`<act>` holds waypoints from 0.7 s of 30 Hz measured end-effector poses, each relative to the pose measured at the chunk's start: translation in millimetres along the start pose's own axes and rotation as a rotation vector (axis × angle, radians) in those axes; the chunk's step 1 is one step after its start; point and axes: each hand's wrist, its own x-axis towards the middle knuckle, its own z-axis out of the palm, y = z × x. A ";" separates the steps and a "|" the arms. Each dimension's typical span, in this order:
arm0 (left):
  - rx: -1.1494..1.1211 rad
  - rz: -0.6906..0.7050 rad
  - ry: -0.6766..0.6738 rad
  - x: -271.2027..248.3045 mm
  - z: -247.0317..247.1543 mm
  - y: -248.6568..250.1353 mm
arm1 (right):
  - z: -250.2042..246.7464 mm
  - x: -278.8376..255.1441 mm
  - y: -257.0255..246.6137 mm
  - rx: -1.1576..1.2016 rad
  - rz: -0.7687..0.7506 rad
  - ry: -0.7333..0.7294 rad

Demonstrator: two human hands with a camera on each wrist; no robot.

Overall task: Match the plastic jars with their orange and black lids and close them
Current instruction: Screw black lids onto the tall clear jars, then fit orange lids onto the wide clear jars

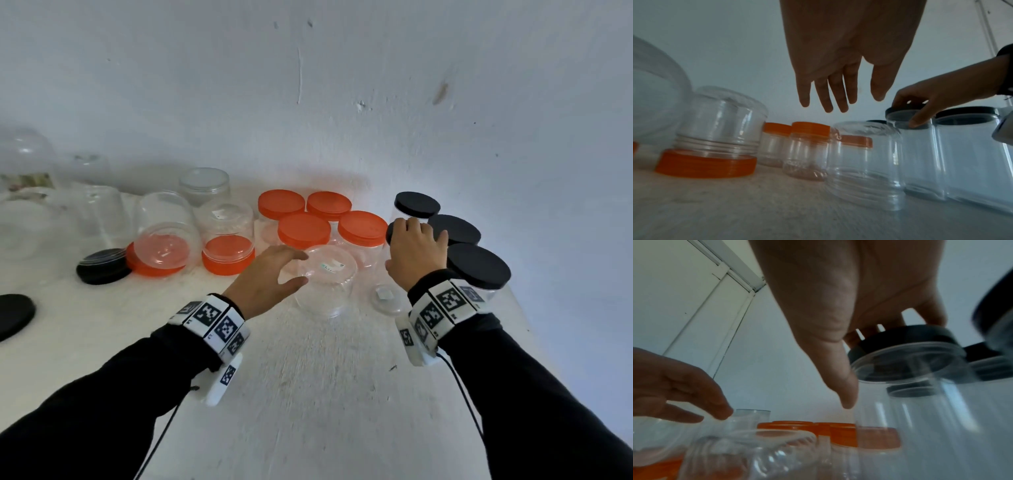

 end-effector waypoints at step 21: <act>0.162 -0.289 -0.103 -117.4 -171.0 -139.1 | -34.3 -6.4 -228.7 0.494 -0.437 -0.129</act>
